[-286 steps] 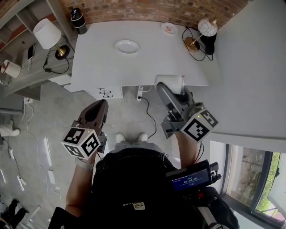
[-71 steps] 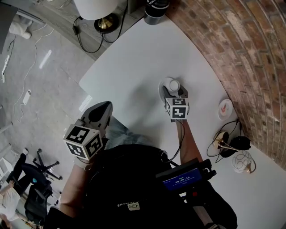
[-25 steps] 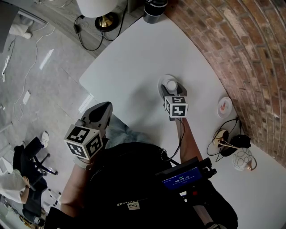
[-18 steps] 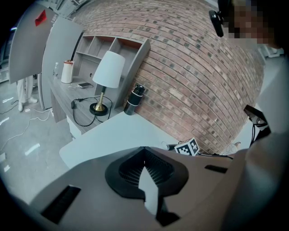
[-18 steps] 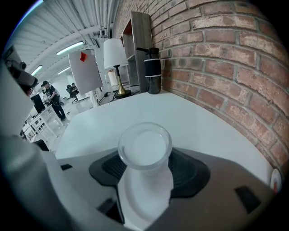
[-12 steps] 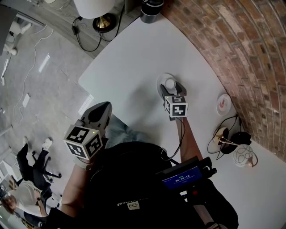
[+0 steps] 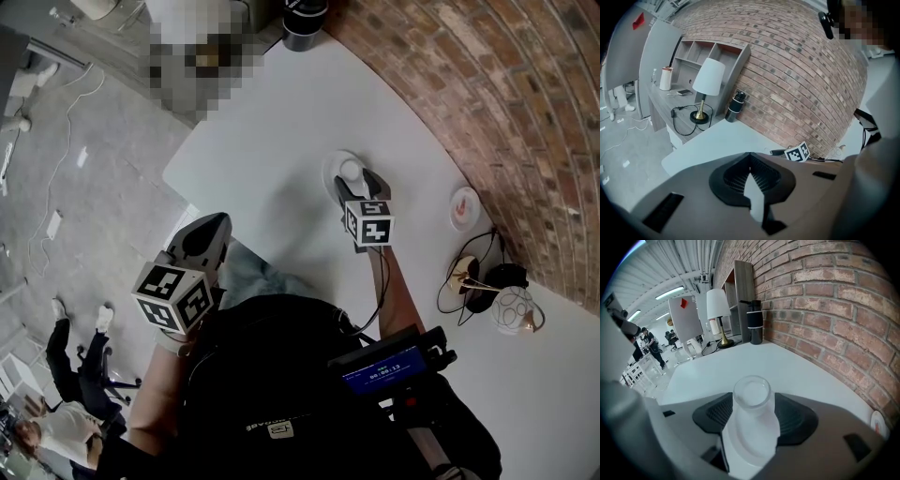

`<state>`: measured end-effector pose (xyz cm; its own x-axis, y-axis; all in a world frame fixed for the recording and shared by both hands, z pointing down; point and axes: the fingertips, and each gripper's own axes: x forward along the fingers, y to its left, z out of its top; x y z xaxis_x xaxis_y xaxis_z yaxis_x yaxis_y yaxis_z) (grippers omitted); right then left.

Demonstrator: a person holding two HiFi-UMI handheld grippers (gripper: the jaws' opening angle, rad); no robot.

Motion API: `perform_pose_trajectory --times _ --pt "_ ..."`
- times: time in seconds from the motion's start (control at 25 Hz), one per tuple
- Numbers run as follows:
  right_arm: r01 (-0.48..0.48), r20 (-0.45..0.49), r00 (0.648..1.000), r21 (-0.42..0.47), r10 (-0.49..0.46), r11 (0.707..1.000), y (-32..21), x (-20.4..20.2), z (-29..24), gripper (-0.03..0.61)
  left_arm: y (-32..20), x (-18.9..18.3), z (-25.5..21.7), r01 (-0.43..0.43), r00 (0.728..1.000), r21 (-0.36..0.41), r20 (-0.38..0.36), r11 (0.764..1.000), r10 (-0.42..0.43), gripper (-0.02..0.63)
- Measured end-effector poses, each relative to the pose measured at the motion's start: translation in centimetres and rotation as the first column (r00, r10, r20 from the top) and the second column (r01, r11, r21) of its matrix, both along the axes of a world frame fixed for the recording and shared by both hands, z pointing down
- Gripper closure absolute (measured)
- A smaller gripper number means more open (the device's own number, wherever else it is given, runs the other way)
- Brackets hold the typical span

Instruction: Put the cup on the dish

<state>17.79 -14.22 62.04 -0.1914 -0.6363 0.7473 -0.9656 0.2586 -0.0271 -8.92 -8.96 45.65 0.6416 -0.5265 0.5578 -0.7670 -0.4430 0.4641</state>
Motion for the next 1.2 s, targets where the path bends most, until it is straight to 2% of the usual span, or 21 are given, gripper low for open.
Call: perform_pose_trajectory --times 0.28,0.6,0.96,1.2 --pt "-0.047 0.011 0.999 0.063 0.046 0.997 0.1 0.6 -3.8 0.314 -0.3 0.7 -0.9 -0.046 0.999 0.032 -0.012 0.998 0.046 0.609" --pt "-0.103 0.030 0.995 0.187 0.099 0.977 0.8 1.7 -10.6 0.315 -0.5 3.2 -2.3 -0.139 0.990 0.070 -0.025 0.988 0.141 0.609" --pt "-0.166 0.080 0.986 0.344 0.148 0.924 3.0 2.6 -19.0 0.316 -0.6 6.9 -3.9 -0.259 0.964 0.113 -0.033 0.959 0.264 0.609" --pt "-0.228 0.128 0.973 0.443 0.190 0.867 5.7 3.5 -24.3 0.316 -0.7 9.5 -4.9 -0.335 0.939 0.143 -0.027 0.931 0.342 0.609"
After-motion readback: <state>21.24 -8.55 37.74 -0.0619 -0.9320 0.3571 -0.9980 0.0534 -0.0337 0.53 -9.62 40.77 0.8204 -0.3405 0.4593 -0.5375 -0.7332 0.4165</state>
